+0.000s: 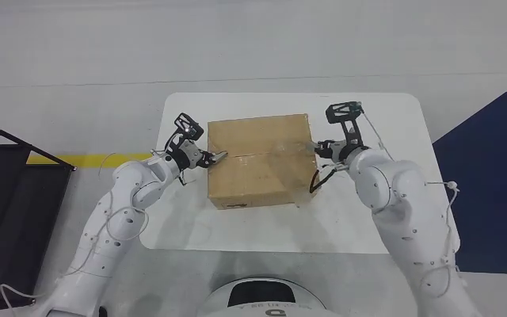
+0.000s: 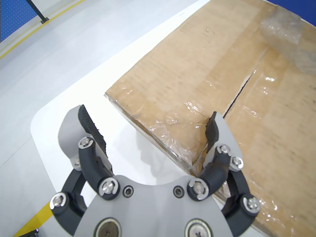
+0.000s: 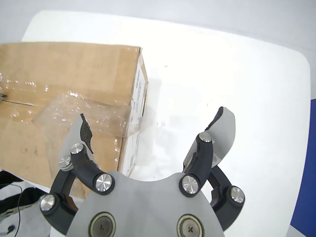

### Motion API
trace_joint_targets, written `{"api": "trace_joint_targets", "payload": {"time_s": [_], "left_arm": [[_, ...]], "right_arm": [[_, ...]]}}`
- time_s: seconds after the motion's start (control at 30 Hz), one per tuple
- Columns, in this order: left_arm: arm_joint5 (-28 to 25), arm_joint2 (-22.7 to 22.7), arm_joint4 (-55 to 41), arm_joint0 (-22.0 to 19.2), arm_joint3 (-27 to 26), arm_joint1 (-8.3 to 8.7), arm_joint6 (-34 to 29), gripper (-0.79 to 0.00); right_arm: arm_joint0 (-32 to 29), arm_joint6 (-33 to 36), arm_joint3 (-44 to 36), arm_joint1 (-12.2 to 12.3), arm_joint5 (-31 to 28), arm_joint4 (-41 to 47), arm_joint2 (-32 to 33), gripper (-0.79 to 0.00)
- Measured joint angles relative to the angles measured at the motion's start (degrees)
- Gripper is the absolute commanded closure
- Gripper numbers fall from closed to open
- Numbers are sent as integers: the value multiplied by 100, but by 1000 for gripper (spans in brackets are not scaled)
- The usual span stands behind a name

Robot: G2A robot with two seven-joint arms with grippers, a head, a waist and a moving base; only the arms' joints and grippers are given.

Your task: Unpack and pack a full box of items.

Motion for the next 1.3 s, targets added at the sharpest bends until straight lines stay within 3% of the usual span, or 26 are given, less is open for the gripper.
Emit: {"api": "trace_joint_targets", "payload": {"time_s": [0.1,0.27,0.37,0.7,0.83,0.97,1.3], "left_arm": [[0,0,0,0,0,0,0,-785],[0,0,0,0,0,0,0,-785],[0,0,0,0,0,0,0,-785],[0,0,0,0,0,0,0,-785],[0,0,0,0,0,0,0,-785],[0,0,0,0,0,0,0,-785],[0,0,0,0,0,0,0,-785]], "right_arm": [[-44,-244,-8,-28,-79,679,163,-785],[-293,-779,-59,-69,-671,3120,911,-785],[-351,-777,-15,-63,-883,3866,1096,-785],[-359,-773,25,-65,-863,3800,1058,-785],[-123,-342,694,-65,-598,4303,871,-785],[231,-95,1148,-62,-273,3992,625,-785],[375,-298,1378,-60,-714,4480,505,-785]]}}
